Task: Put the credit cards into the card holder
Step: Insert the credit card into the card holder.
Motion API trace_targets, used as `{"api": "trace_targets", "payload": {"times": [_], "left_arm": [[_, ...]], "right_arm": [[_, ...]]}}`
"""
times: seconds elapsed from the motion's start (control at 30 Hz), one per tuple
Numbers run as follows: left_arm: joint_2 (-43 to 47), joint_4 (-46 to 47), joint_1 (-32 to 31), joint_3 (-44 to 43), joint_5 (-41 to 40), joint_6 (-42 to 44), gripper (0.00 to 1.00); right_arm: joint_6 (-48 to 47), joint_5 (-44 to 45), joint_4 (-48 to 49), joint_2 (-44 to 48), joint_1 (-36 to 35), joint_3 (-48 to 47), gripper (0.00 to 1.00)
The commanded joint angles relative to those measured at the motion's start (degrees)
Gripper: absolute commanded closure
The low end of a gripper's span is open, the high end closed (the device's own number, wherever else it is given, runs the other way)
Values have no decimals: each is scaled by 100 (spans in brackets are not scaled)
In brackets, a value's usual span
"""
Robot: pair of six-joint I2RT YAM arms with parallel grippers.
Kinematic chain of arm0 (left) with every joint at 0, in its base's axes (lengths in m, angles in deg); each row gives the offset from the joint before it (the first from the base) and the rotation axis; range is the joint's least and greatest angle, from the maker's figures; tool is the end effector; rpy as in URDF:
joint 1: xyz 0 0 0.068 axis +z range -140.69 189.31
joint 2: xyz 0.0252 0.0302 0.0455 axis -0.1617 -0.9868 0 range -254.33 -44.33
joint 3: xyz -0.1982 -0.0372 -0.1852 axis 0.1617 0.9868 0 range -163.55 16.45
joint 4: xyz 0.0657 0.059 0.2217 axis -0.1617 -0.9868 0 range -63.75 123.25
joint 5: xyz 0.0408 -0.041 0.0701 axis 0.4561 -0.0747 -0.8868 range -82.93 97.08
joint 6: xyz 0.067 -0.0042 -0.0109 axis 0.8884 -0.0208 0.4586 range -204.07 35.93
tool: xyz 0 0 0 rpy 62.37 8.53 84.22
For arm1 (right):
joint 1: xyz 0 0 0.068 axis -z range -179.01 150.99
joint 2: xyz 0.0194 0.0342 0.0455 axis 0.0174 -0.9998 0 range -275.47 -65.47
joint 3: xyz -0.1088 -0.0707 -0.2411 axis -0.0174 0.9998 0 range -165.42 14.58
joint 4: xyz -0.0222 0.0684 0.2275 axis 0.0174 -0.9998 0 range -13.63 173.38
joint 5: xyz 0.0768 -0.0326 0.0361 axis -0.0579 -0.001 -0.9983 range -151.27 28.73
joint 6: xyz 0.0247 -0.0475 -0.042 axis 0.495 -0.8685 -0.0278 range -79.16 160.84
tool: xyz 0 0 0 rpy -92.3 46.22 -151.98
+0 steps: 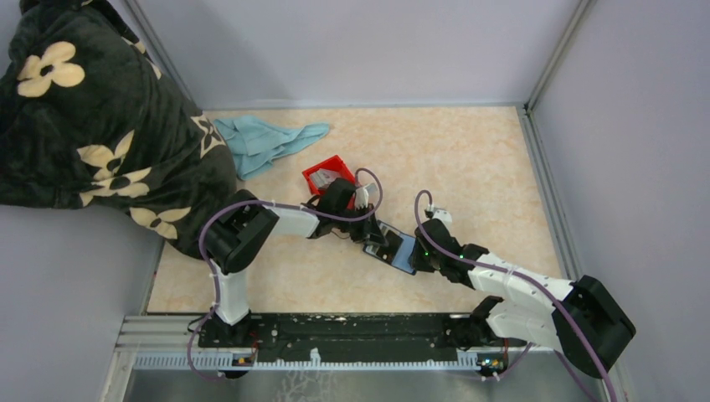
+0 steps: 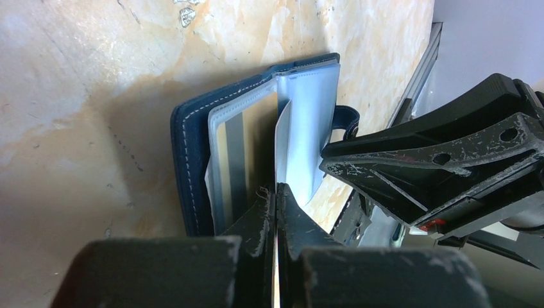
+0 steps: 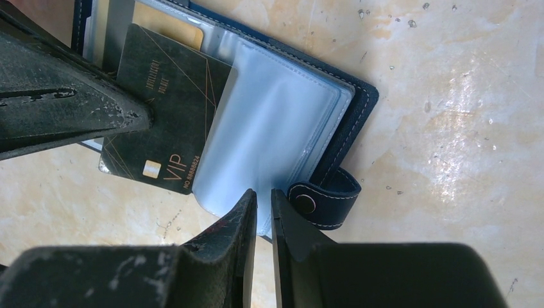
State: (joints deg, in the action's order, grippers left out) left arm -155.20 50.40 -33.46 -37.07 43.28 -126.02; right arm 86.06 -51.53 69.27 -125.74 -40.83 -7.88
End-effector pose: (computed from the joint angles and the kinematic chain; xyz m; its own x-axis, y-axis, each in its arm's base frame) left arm 0.2527 -0.2775 0.1316 -0.9401 0.1348 -0.3130 0.3369 0.5058 -0.7941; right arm 0.1391 0.1119 0.1552 -0.8244 0.2010 -0.5292 0.0081 0.9389 0.3440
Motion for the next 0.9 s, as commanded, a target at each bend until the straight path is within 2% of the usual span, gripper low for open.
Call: {"api": "trace_targets", "payload": {"times": [0.0, 0.57, 0.87], "left_arm": [[-192, -156, -109, -23, 128, 75, 100], [-537, 147, -46, -428, 219, -83, 100], [-570, 357, -13, -330, 173, -218, 100]], "right_arm": [[-12, 107, -234, -82, 34, 212, 85], [-22, 63, -261, -80, 36, 232, 85], [-30, 43, -247, -97, 35, 224, 85]]}}
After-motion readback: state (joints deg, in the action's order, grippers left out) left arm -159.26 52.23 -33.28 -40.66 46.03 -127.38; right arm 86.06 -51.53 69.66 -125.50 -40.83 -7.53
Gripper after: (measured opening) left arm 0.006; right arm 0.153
